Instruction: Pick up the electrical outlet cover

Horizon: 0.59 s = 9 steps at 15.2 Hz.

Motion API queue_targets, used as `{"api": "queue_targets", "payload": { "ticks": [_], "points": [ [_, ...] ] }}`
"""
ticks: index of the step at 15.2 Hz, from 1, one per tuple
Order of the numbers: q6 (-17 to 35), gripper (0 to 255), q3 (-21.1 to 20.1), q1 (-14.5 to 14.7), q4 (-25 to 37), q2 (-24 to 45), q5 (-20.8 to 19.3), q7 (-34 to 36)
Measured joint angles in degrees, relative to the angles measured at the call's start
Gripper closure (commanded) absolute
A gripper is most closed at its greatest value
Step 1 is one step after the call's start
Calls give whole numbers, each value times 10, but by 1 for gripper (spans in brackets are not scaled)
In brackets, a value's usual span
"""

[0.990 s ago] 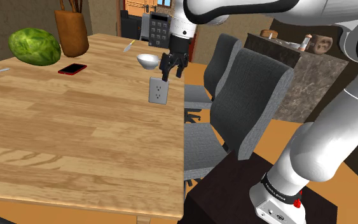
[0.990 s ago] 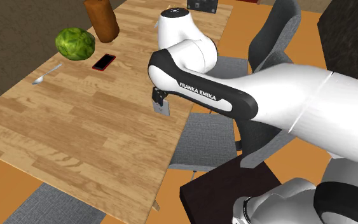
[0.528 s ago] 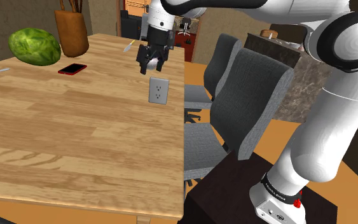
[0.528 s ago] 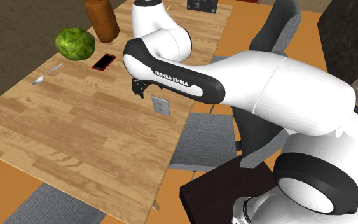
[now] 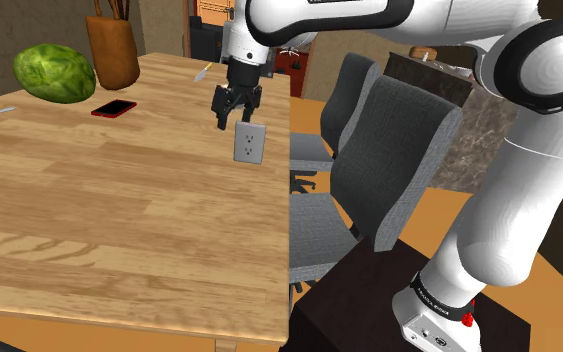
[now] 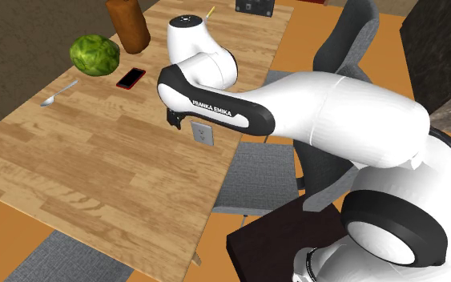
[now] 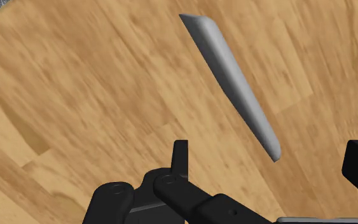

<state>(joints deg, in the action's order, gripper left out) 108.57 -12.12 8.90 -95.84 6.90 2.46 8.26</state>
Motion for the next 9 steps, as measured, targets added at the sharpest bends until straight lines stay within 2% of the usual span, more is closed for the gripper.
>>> {"api": "queue_targets", "payload": {
  "ticks": [1,9],
  "points": [
    [2,255,0,0,-2,0,0,0],
    [4,255,0,0,-4,0,0,-1]
  ]
}}
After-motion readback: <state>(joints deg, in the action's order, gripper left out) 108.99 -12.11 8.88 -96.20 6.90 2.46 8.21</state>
